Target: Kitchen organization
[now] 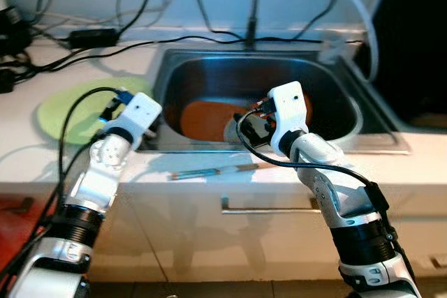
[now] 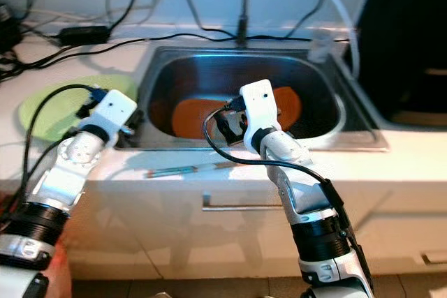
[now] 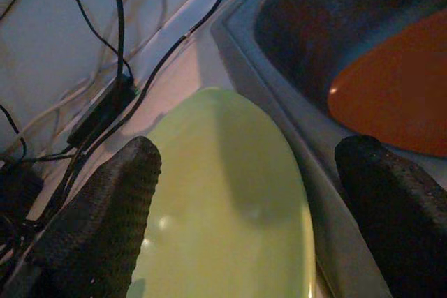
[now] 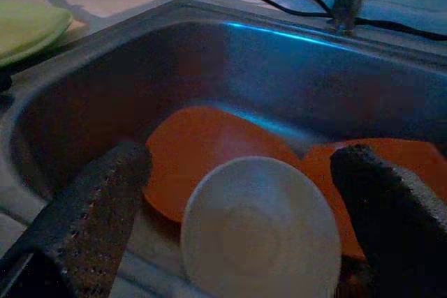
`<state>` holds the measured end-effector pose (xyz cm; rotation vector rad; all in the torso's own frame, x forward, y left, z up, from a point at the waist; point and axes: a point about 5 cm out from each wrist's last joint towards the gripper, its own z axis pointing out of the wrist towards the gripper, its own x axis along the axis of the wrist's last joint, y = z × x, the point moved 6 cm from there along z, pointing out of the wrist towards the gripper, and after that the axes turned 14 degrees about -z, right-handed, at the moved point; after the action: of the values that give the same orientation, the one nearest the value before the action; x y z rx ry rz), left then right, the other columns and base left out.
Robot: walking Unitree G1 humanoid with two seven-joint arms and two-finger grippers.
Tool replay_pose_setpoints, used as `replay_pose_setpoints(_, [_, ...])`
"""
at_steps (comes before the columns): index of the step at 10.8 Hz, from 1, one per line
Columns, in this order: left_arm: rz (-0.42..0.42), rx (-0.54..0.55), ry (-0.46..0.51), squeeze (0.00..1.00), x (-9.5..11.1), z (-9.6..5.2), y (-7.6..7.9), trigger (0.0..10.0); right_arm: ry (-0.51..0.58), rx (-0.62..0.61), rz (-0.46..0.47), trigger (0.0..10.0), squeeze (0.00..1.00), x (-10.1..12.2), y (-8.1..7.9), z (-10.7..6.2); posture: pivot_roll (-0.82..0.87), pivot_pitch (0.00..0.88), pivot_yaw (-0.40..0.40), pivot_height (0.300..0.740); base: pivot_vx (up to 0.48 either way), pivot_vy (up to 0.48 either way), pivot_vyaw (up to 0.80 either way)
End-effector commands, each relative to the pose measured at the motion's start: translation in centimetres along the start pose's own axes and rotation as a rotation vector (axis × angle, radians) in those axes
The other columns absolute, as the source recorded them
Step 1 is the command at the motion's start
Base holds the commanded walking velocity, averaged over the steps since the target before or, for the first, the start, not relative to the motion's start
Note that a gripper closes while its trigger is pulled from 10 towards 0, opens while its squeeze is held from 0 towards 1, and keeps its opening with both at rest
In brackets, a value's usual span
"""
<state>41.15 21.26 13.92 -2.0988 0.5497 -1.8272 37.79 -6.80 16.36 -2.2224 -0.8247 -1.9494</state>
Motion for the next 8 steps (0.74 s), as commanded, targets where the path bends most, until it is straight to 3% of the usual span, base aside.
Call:
replay_pose_setpoints(1, [0.012,0.041,-0.074,0.0,-2.0,-0.1,-1.2,10.0,0.012,-0.016,-0.001,10.0,0.0,0.5,0.6,-0.2,0.09,0.0,0.01,0.74,0.0,0.0,0.0])
replay_pose_setpoints(4, [0.029,0.091,-0.064,0.0,-2.3,-0.1,-2.2,10.0,0.01,-0.014,-0.002,10.0,0.0,0.5,0.7,-0.3,0.09,0.0,0.006,0.74,0.0,0.0,0.0])
replay_pose_setpoints(5, [-0.068,0.121,-0.05,0.0,-2.3,-0.3,-1.9,10.0,0.024,0.007,0.0,10.0,0.0,0.8,0.3,-0.3,0.09,0.0,0.008,0.74,0.0,0.0,0.0])
replay_pose_setpoints(6, [-0.174,0.105,0.01,0.0,-1.0,-0.4,-1.1,10.0,0.033,0.017,-0.001,10.0,0.0,1.0,0.1,-0.3,0.09,0.0,0.012,0.74,0.0,0.0,0.0])
replay_pose_setpoints(8, [-0.235,0.085,0.039,0.0,0.4,-0.1,-0.5,10.0,0.042,0.026,0.005,10.0,0.0,1.3,-0.3,-0.2,0.09,0.0,0.021,0.74,0.0,0.0,0.0])
